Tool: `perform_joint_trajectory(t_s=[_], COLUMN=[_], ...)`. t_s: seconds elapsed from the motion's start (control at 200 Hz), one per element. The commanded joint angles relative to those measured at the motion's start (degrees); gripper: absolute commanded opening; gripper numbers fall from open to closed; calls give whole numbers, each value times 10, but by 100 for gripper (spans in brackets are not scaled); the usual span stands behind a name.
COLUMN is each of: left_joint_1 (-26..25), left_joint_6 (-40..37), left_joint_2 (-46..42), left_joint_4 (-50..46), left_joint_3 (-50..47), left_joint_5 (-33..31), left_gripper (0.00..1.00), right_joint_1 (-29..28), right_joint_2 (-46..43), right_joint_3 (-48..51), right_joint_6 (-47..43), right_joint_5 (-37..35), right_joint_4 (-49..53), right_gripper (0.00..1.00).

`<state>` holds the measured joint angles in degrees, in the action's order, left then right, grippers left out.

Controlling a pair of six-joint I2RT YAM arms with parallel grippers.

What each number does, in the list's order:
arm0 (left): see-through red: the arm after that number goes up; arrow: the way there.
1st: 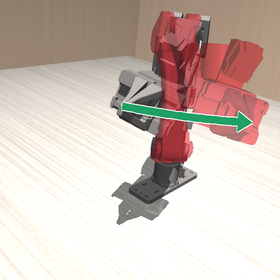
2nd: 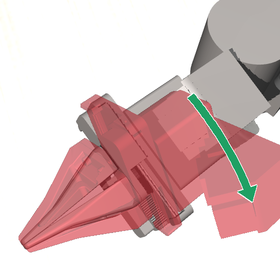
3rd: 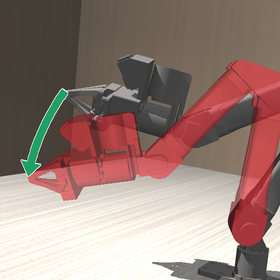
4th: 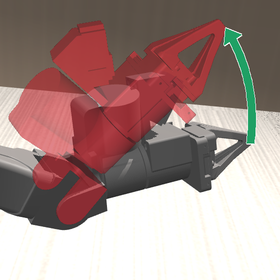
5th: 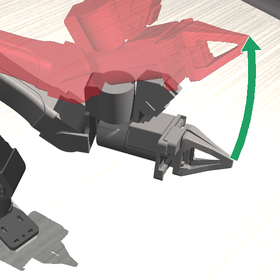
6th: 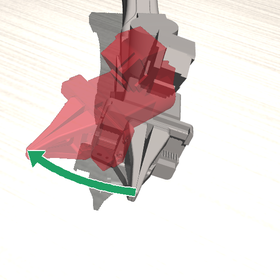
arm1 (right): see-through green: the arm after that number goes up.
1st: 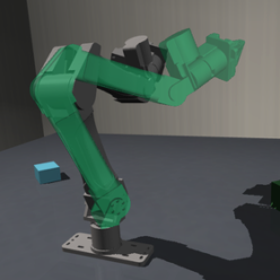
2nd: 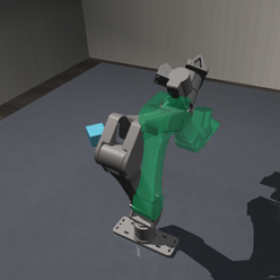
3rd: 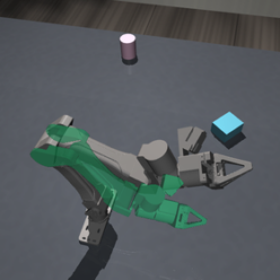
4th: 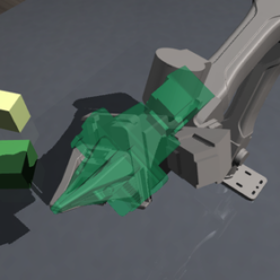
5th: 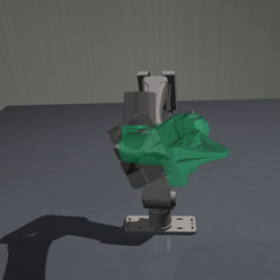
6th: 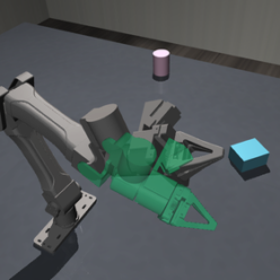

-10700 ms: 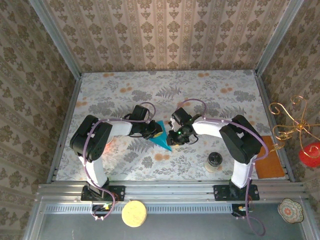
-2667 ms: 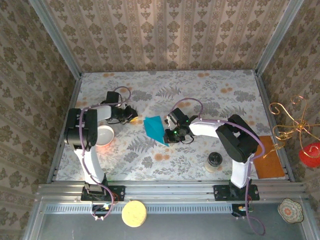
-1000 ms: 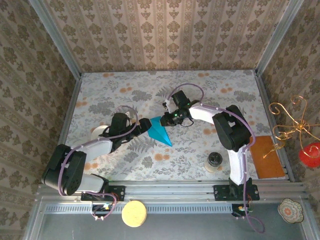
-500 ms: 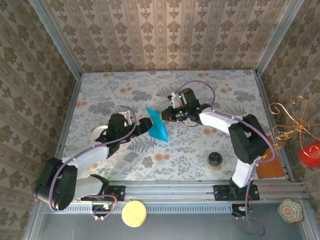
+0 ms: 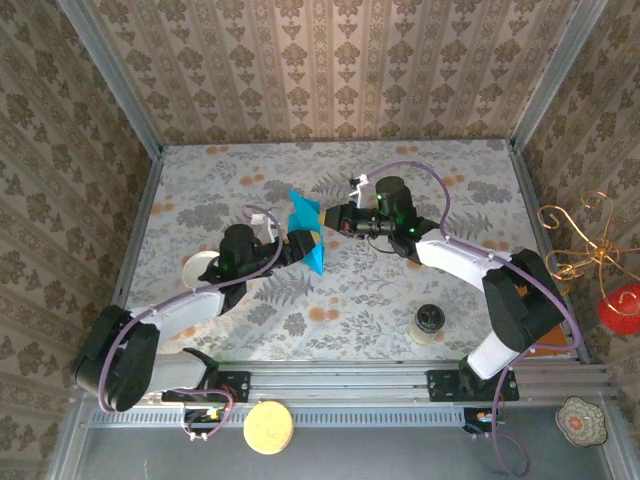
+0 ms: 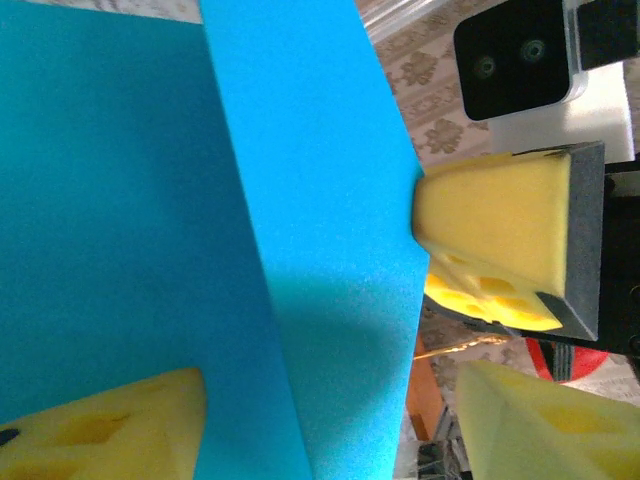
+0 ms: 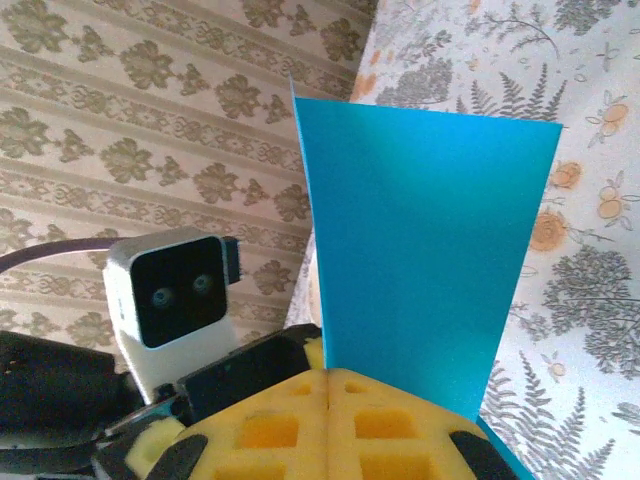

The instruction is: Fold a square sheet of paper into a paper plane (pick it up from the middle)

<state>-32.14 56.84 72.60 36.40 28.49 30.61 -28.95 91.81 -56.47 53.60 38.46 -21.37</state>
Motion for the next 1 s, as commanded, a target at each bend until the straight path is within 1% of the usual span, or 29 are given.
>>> perform_joint_trajectory(t_s=[0.0,0.08,0.2,0.48,0.81,0.91,0.94,0.995], left_joint_1=[-5,-9,-12,-12,-13,-13,-13,-12], left_joint_6=[31,38,42,38,33,30,28,20], left_joint_2=[17,23,12,-34,-46,-42,-42,-43], left_joint_4=[82,109,129,107,102,99,96,84], left_joint_3=[16,12,1,-19,-23,-21,-21,-19], left_joint_5=[30,34,32,14,14,15,14,12], left_gripper=[64,60,57,52,37,31,28,25], right_joint_1=[2,2,3,9,9,9,9,9], right_joint_2=[-22,-29,-38,-55,-63,-64,-65,-67], right_joint_3=[12,18,26,42,51,54,54,53], right_joint_6=[41,47,50,51,58,58,57,51], right_joint_5=[22,23,19,15,18,18,17,15], right_joint_4=[-53,-61,-63,-68,-79,-77,-75,-61], right_gripper=[6,6,7,7,8,10,12,18])
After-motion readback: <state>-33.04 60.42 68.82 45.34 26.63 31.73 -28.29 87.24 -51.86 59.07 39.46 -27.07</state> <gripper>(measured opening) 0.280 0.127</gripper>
